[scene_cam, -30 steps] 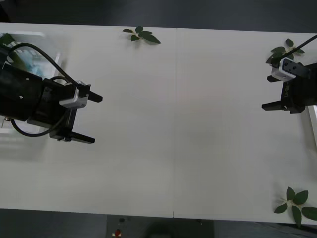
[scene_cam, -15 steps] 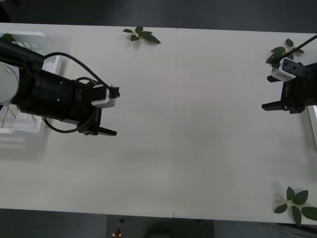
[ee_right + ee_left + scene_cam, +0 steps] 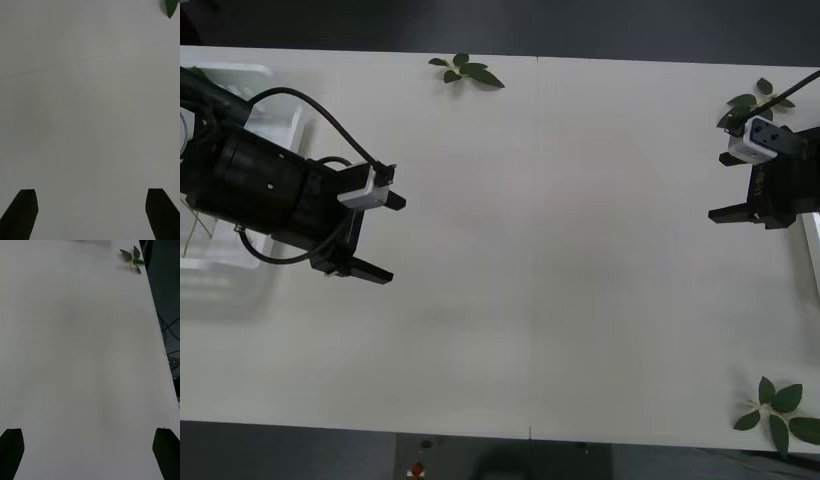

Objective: Put the red flowers into the right box and the blue flowers into the left box

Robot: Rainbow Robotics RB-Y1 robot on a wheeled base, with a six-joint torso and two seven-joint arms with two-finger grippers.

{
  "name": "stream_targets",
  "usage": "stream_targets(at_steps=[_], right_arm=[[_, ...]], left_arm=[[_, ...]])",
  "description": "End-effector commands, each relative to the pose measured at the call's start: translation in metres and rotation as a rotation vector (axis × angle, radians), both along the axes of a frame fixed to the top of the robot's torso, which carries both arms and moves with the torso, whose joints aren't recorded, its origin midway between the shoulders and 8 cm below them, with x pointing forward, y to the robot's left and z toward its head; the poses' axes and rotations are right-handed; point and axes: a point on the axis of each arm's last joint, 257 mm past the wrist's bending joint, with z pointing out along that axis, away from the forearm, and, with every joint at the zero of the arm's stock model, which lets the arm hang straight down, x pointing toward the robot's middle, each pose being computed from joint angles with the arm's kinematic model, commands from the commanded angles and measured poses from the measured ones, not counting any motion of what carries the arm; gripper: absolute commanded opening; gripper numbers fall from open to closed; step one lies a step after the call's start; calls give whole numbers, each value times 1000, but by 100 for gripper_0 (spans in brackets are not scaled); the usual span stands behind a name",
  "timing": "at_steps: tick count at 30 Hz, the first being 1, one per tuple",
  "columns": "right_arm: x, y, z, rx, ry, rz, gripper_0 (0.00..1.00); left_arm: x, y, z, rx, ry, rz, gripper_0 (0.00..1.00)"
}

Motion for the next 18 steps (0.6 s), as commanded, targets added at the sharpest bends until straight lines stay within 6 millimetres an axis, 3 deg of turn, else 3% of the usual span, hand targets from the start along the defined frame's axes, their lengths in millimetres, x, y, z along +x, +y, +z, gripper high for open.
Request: stream_targets(at_steps=[1, 18], right_arm=[[1, 11, 11, 27, -22, 14, 84], [1, 11, 11, 27, -22, 14, 84]], left_arm=[[3, 4, 9, 11, -22, -1, 100], [-1, 3, 8, 2, -11, -5, 100]])
